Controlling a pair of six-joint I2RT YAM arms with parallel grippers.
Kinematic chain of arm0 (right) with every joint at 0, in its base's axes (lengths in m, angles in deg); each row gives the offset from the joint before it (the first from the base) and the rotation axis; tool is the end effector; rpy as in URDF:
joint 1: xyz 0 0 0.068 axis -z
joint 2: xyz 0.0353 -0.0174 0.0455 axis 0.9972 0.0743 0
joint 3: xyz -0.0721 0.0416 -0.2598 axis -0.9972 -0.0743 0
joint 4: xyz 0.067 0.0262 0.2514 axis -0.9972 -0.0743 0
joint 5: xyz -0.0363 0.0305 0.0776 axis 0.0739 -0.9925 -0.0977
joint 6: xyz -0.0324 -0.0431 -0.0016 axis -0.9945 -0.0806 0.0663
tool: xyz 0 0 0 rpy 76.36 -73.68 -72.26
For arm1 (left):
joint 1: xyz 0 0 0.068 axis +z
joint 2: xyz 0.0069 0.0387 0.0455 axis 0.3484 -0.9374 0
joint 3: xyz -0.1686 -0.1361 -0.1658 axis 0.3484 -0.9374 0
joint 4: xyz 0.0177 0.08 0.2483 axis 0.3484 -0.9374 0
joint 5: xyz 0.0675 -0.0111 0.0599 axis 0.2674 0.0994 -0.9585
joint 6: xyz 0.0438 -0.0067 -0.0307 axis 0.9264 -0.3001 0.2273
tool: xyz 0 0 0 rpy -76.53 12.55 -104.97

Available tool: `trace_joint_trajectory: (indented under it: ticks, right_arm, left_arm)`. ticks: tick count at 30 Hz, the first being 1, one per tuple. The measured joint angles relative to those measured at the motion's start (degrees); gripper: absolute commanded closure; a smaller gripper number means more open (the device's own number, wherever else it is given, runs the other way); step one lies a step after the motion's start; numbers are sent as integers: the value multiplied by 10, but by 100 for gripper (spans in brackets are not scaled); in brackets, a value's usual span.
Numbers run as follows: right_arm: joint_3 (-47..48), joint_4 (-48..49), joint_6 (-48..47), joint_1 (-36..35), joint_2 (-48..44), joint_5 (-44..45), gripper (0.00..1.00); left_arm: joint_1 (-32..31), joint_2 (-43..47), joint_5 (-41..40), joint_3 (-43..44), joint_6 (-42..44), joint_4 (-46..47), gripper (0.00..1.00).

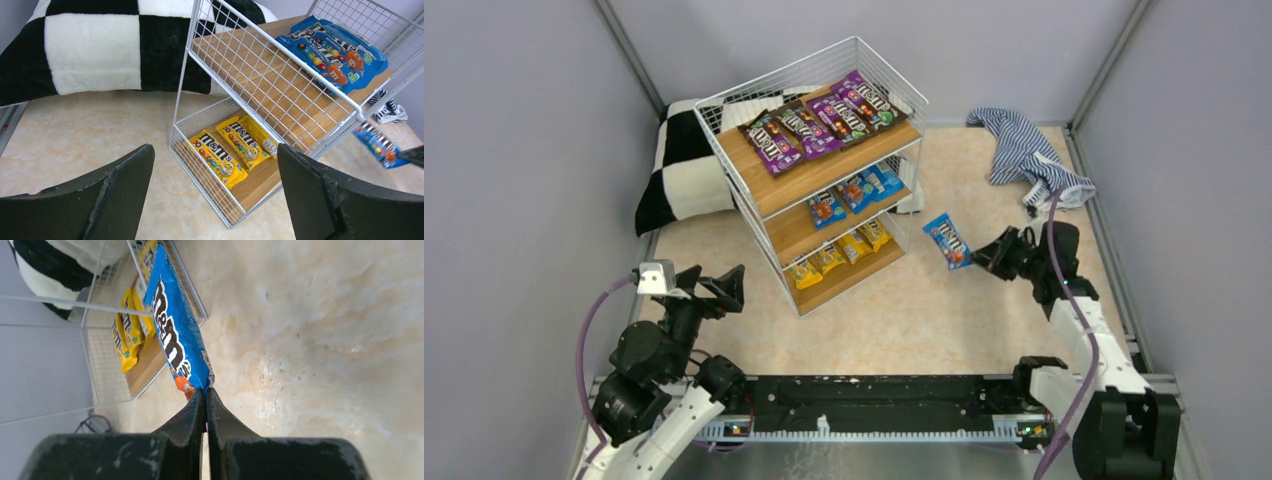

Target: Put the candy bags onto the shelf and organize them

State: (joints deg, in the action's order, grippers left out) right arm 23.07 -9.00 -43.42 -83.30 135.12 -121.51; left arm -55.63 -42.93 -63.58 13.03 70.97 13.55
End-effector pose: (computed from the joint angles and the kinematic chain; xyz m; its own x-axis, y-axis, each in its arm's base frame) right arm 0.1941 0.0123 0.1944 -0.7346 0.5149 -0.4420 0.0077 0.6577 0.7533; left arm 0.0294 -0.0015 0.3255 -0.0401 -0.2800 -0.9592 0.1482 0.9477 -0.2828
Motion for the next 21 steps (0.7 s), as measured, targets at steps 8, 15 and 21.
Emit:
trace_joint_trajectory:
  ticks: [8, 15, 21]
  right_arm:
    - [168, -236, -73, -89, -38, 154, 100]
    - [268, -353, -98, -285, 3, 136, 100]
    - [271, -306, -42, -403, -2, 24, 100]
  left_arm:
    - [0, 0, 0, 0, 0, 0, 2]
    - [0, 0, 0, 0, 0, 0, 2]
    - [0, 0, 0, 0, 0, 0, 2]
